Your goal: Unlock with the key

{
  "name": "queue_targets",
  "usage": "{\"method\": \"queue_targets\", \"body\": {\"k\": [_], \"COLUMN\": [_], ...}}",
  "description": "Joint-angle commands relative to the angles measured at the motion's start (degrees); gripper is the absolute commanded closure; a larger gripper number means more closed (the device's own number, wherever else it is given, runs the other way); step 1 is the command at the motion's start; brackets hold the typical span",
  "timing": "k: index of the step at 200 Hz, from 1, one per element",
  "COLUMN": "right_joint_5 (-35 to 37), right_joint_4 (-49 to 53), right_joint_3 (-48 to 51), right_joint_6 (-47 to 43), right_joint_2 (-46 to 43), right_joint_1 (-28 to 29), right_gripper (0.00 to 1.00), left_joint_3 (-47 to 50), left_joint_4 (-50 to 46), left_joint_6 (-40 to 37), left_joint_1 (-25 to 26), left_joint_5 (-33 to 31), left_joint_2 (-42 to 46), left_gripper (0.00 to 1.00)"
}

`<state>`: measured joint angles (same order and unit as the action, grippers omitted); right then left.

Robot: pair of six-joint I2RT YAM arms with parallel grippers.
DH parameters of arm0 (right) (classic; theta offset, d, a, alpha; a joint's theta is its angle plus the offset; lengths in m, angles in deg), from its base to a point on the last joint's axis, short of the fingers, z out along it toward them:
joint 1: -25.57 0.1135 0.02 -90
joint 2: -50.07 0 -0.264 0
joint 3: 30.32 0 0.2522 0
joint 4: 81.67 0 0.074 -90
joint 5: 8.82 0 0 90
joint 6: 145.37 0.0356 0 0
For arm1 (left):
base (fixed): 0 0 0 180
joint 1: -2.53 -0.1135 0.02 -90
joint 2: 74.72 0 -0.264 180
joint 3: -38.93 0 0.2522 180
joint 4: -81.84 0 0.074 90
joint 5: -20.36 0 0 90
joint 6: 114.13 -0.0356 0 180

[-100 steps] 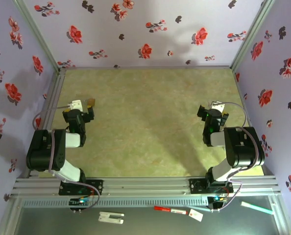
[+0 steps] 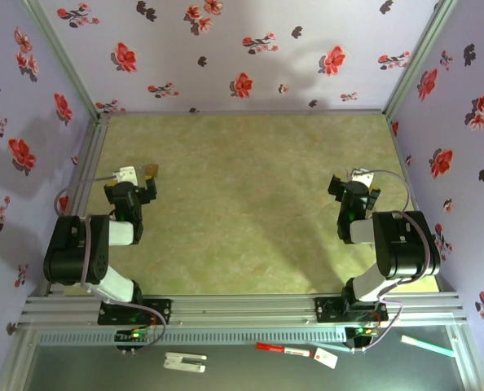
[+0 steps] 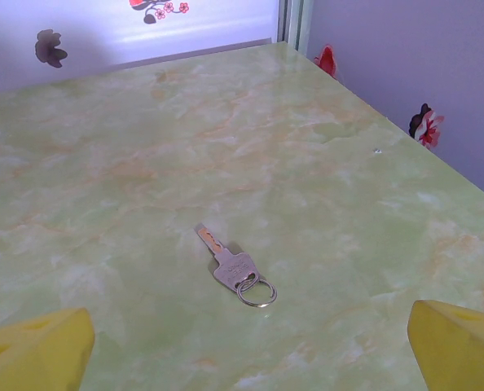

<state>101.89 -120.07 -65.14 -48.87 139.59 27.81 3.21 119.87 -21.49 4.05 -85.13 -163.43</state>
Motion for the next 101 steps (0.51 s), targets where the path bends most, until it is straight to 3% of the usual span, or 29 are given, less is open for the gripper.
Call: {"method": "queue_targets", "body": {"k": [1, 101], "right_joint_5": [-0.2, -0.5], "right_joint_4": [-1.1, -1.9], "right_joint_3": [0.3, 1.0], "right_joint_6": [0.5, -0.3], "right_joint_2": [-0.2, -1.3], "right_joint_1": [-0.1, 0.2], "right_gripper": [0.01, 0.01], "left_joint_3": [0.4, 0.5], "left_joint_4": [1.4, 0.2], "left_joint_6": [0.5, -0.3], "left_joint_1": [0.1, 0.4], "left_joint_5": [-1.3, 0.1], "left_joint_2": [0.1, 1.9], "left_gripper": [0.00, 0.00]}}
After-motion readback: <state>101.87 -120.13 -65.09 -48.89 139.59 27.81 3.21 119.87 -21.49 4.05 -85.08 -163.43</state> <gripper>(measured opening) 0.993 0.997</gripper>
